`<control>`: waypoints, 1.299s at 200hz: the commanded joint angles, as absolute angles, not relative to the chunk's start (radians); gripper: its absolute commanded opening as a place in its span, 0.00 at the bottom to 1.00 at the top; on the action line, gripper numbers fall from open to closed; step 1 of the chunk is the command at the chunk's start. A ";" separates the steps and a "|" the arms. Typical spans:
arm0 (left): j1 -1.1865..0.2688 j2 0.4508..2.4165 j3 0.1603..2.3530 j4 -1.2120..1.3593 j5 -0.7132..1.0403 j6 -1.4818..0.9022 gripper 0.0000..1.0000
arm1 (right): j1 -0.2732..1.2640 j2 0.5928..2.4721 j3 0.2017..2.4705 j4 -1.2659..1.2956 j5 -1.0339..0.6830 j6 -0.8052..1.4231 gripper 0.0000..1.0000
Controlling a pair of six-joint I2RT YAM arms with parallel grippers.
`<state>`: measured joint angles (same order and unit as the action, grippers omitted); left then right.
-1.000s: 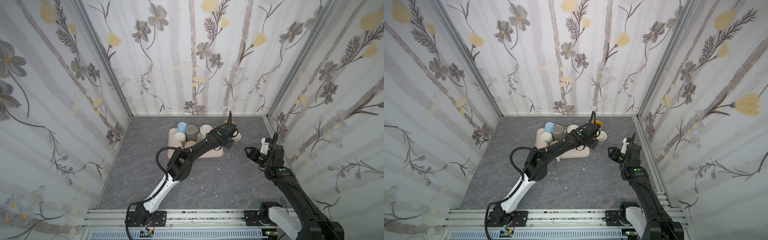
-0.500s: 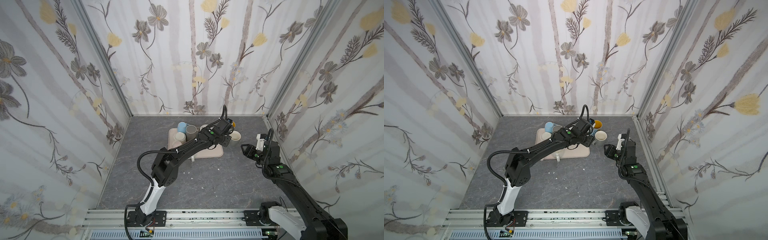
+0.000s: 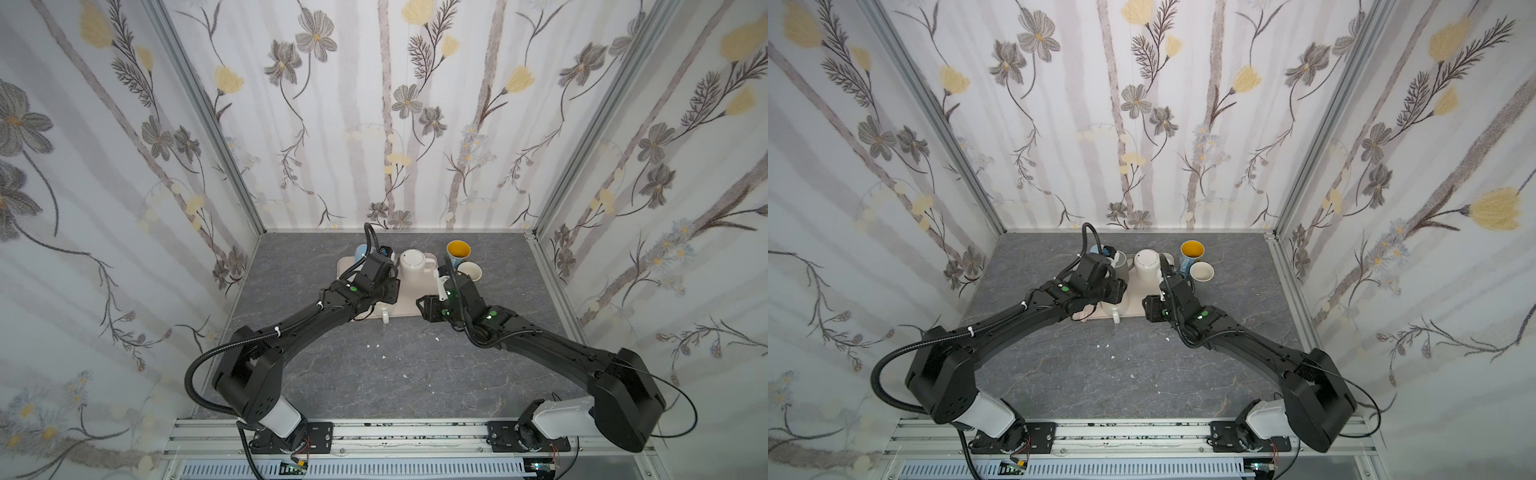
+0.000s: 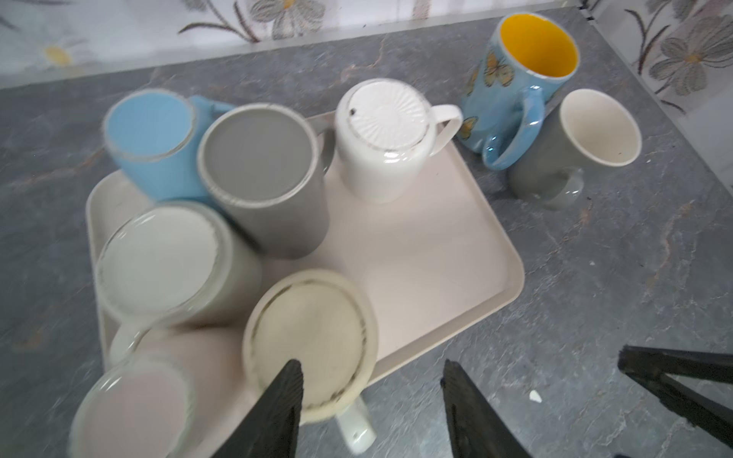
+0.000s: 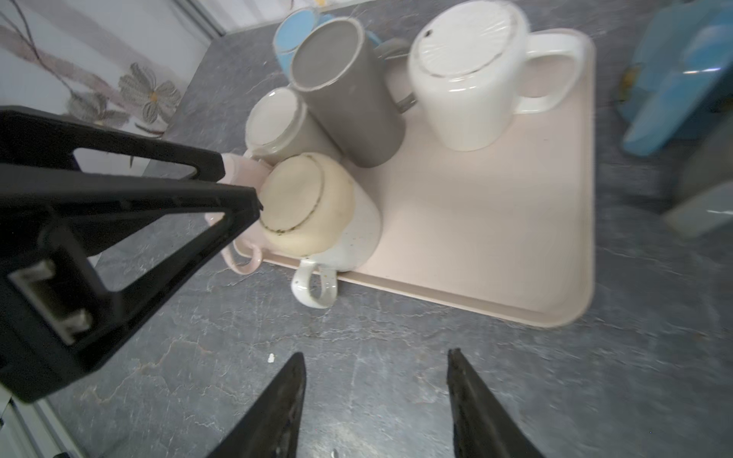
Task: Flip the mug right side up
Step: 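Reach the right gripper to the cream speckled mug handle while the left withdraws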
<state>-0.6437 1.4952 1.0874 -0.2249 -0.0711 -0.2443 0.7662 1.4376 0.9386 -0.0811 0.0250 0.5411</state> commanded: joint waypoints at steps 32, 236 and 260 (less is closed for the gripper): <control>-0.591 1.115 0.718 -0.034 -0.161 -0.411 0.56 | 0.946 1.714 1.182 -0.188 0.029 0.503 0.61; -0.569 0.647 0.427 -0.203 -0.087 -0.535 0.60 | 0.909 2.026 1.486 -0.378 0.328 0.427 0.22; -0.569 0.649 0.434 -0.203 -0.076 -0.527 0.60 | 0.898 2.018 1.486 -0.391 0.350 0.411 0.13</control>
<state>-0.5701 0.6498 0.4297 -0.2058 -0.0975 -0.5167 0.9081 2.0216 1.4792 -0.3588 0.2699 0.4370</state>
